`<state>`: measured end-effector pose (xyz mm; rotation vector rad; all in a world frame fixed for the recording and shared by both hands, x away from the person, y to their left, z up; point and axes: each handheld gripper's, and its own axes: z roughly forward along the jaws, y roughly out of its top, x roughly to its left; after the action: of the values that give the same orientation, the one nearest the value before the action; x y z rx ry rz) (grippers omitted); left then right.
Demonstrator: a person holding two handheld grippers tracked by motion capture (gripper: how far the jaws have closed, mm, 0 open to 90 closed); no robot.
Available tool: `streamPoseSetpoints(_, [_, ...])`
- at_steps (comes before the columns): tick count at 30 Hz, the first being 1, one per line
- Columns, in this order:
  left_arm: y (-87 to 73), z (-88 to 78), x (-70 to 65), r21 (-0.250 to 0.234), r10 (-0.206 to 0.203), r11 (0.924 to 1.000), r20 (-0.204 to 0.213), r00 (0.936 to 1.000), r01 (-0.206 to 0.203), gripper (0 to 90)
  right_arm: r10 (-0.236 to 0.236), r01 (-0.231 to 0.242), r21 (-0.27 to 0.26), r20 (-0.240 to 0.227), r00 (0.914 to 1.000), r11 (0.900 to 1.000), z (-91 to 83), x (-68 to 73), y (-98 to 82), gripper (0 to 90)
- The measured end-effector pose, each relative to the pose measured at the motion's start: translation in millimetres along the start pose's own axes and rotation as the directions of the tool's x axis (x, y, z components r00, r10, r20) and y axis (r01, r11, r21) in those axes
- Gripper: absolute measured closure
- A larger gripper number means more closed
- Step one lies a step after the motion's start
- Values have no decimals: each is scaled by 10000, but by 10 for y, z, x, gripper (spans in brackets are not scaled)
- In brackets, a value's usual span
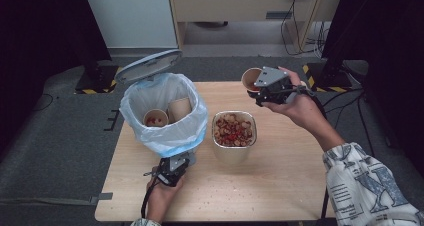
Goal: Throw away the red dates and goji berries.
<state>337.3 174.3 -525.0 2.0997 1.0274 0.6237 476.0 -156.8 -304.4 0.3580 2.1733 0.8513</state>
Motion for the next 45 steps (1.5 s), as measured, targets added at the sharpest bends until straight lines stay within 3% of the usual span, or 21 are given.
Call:
streamPoseSetpoints(2, [0,-3,4,22,40,10000,-42,10000,-40,898,-49,49,-1,-34,10000,10000,-9,10,18,333])
streamPoseSetpoints(3, [1,-1,7,11,71,10000,-9,10000,-71,899,-290,290,-1,-219,9993,9996,-18,45,30,333])
streamPoseSetpoints(10, [1,2,5,-23,51,10000,40,10000,-51,899,-60,60,-49,-103,9999,10000,-41,9,36,332])
streamPoseSetpoints(13, [1,1,6,-18,56,10000,47,10000,-55,899,-412,412,40,-118,9991,9991,-33,53,61,332])
streamPoseSetpoints(18, [1,2,5,-29,42,10000,46,10000,-42,898,-965,962,136,266,9950,9953,-34,77,93,333])
streamPoseSetpoints(19, [1,2,4,-31,40,10000,43,10000,-40,898,-1438,1427,280,398,9888,9894,-37,110,119,333])
streamPoseSetpoints(21, [1,2,4,-30,52,10000,38,10000,-52,898,-1564,1556,237,361,9870,9875,-40,123,138,333])
streamPoseSetpoints(27, [0,2,7,-30,26,10000,69,10000,-25,898,-1298,1290,207,443,9905,9914,-47,84,158,333])
streamPoseSetpoints(30, [1,1,5,-24,38,10000,47,10000,-38,898,-1567,1562,202,249,9873,9875,-31,134,179,332])
streamPoseSetpoints(45, [1,1,3,-22,32,10000,49,10000,-32,898,-1804,1795,252,365,9829,9834,-48,165,185,332])
